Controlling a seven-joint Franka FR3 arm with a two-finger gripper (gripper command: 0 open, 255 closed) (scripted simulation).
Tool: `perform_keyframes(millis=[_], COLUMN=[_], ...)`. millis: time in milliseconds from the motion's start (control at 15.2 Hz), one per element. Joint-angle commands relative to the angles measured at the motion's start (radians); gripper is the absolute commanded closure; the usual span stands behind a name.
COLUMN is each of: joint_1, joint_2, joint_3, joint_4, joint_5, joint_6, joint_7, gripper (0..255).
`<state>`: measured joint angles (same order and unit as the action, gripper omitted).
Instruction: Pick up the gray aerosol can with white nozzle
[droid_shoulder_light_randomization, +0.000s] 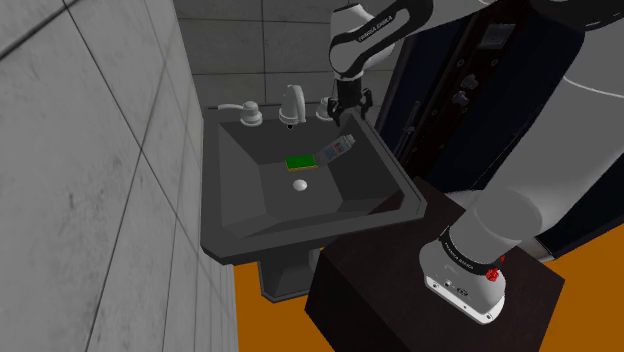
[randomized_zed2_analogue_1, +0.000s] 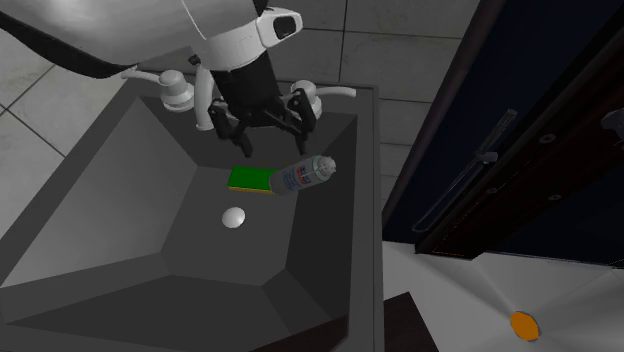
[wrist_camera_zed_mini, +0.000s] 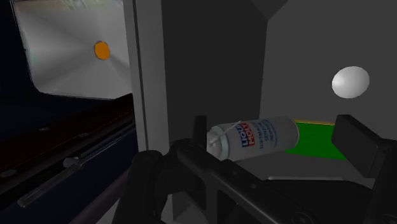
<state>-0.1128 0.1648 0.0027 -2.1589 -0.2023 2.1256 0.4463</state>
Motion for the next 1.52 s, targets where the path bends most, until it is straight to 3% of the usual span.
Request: perform_keyframes(millis=[0, 594, 1254, 1320, 1452], joint_1=[-0.003, -0.017, -0.019, -0.018, -0.018], joint_2=[0.081, 0.417, 0.498, 0.498, 0.498], joint_3=[-0.013, -0.087, -0.090, -0.089, -0.089], joint_4=[0.054, 0.314, 0.329, 0.328, 0.329], joint_5=[-0.024, -0.087, -0.092, -0.092, -0.092], joint_6=[0.007, 0.001, 0.064, 0.066, 0.065], joint_7=[0.035, 0.148, 0.166, 0.168, 0.168], gripper=[0, 0, 0, 255, 255])
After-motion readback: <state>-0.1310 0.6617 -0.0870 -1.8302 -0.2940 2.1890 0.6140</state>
